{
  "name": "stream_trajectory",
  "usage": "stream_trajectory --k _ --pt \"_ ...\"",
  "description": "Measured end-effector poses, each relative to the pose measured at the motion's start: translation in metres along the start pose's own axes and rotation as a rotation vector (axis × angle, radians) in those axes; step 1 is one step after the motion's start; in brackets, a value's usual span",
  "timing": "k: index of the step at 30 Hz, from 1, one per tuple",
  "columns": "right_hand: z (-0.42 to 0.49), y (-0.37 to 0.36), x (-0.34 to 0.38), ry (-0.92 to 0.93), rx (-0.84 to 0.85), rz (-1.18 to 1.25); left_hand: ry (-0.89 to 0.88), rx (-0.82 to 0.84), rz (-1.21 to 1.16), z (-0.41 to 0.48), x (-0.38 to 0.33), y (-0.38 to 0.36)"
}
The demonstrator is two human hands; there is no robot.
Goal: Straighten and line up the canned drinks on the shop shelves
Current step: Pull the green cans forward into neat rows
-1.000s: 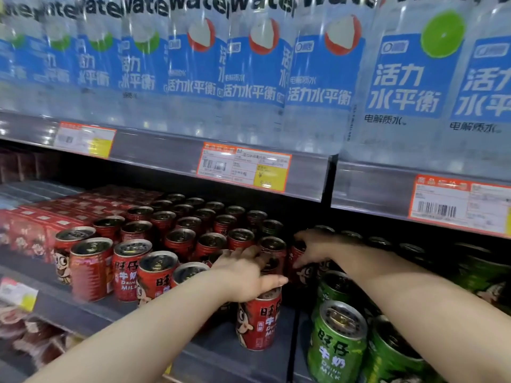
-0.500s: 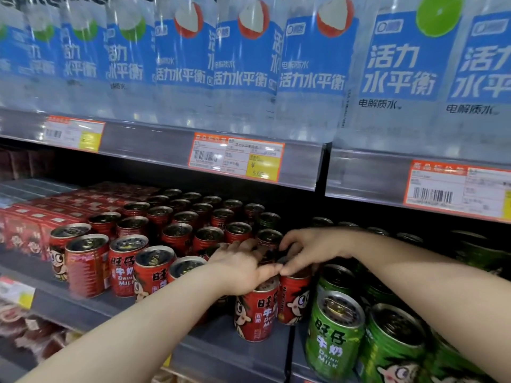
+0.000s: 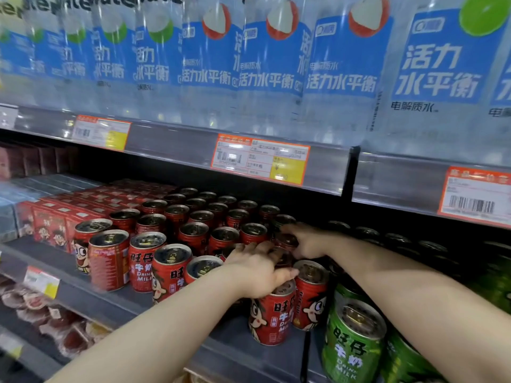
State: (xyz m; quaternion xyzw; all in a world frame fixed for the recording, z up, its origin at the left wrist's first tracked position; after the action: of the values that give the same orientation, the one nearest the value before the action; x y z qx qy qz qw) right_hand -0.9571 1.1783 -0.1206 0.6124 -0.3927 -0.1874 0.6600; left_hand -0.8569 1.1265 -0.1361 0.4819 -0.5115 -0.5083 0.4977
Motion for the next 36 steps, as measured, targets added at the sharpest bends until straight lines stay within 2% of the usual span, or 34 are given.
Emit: stream_trajectory --k 3,6,21,29,36 --pt "-0.001 0.012 -0.025 -0.145 -0.073 0.097 0.002 0.006 -0.002 0.0 0.0 0.0" --pt "-0.005 0.018 -0.04 -0.197 -0.074 0.162 0.002 0.011 -0.002 0.0 0.001 -0.001" --pt "-0.004 0.044 -0.022 -0.068 -0.196 0.174 -0.014 0.008 -0.009 0.002 0.0 -0.001" --pt "0.021 0.007 -0.015 -0.13 -0.096 0.238 -0.023 -0.002 -0.016 0.002 0.0 -0.002" --pt "0.018 0.004 -0.015 -0.126 0.103 0.19 -0.019 -0.008 -0.024 0.002 0.001 -0.002"
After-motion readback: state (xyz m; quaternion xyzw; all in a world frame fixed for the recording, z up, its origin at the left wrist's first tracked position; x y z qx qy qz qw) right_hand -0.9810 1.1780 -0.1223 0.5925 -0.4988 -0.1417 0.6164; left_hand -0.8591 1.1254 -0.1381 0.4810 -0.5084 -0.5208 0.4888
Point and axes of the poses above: each hand's wrist, its own z-axis towards the middle knuckle, its own y-axis out of the back of the hand, x = y × z, the point moved 9 cm from there along z, towards the middle knuckle, and after that the axes turned 6 degrees about z, right-handed, at the moved point
